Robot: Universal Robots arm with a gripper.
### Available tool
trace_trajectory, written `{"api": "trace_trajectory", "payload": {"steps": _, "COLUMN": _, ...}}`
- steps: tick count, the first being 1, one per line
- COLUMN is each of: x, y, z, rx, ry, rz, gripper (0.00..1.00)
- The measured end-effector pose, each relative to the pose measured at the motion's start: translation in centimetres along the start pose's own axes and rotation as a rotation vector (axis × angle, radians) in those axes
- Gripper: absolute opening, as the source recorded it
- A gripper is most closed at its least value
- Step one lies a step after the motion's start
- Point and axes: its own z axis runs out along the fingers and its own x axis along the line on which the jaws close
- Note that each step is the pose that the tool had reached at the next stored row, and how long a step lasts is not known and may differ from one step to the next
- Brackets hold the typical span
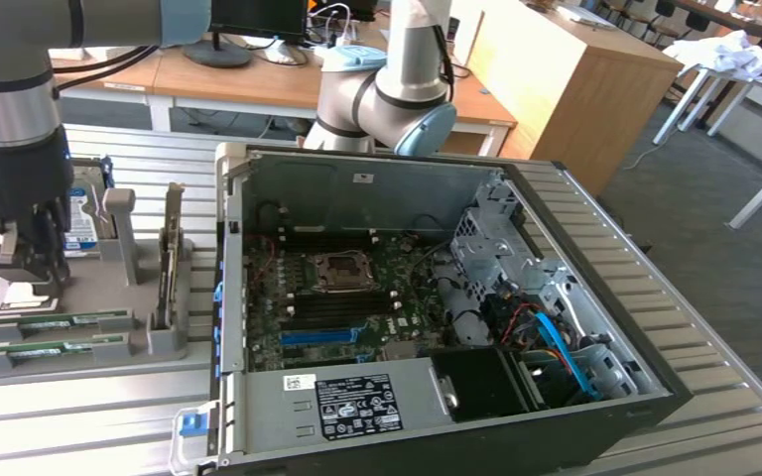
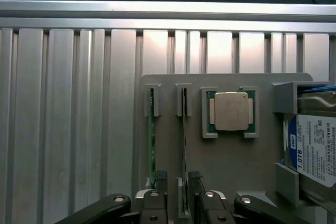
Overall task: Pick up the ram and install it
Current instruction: 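Pick up the ram and move it above insertion slot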
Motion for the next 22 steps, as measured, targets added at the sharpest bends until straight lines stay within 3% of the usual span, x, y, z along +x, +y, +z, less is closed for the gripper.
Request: {"api": "trace_trajectory", "payload": {"steps": 22, "x": -0.03, "y": -0.03, "z": 1.00, "rx": 0.0000, "ry": 0.0000, "rz": 0.000, "gripper": 0.30}}
